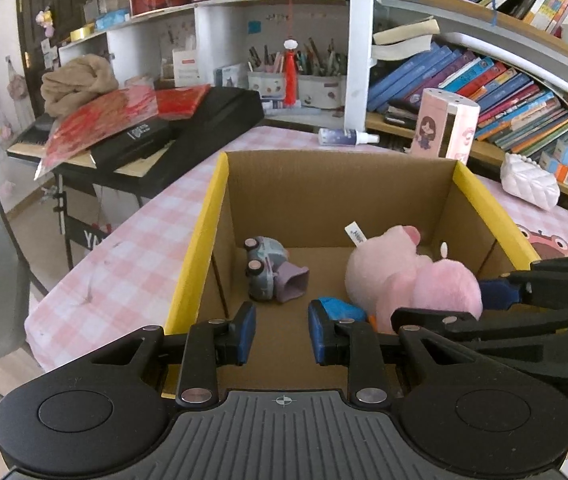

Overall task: Organize objects
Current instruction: 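Open the left tool to drop the blue toy while the right tool lowers the chick into the box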

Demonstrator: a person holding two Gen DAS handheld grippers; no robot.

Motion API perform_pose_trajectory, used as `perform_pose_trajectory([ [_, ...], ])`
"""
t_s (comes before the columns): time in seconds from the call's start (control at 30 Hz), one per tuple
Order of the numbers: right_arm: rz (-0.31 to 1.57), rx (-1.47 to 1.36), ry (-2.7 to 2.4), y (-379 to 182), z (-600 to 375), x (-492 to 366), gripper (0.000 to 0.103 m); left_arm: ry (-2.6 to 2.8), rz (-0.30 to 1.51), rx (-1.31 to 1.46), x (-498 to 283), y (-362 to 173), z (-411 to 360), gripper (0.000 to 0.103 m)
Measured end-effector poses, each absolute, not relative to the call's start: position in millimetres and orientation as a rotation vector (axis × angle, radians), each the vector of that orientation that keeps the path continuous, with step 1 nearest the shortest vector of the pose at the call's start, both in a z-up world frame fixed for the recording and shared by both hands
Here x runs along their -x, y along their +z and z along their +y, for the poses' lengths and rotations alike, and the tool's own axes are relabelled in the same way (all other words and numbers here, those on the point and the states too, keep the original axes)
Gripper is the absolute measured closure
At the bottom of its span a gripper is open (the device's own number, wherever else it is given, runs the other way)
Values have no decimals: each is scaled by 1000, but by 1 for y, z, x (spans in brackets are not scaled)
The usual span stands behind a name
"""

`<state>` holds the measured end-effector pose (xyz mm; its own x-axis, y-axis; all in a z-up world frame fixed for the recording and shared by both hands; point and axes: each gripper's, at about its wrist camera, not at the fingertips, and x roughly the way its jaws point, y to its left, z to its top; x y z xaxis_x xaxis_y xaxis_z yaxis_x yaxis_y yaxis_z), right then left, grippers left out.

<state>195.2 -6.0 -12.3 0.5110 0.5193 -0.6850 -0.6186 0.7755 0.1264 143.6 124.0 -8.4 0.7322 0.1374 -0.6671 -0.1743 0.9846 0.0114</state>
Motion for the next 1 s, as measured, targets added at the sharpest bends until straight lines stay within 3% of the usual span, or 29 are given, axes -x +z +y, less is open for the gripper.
perform_pose_trajectory([
  [0.17,810,141,704,-17,-3,-199,64,186,727,74,-144,-8,130,73],
  [0.23,827,146,699,-20,-1,-201,64,180,719,92,-143,-7,132,63],
  [0.4,846,125,681,-23,-1,-200,57,168,680,103,-139,-2,130,50],
  [0.57,777,130,673,-11,-5,-190,42,157,628,122,-131,8,130,37],
  [0.9,600,159,565,14,-18,-159,39,148,536,146,-101,26,134,24],
  [1.0,535,174,504,20,-24,-145,35,150,511,155,-90,29,136,21],
])
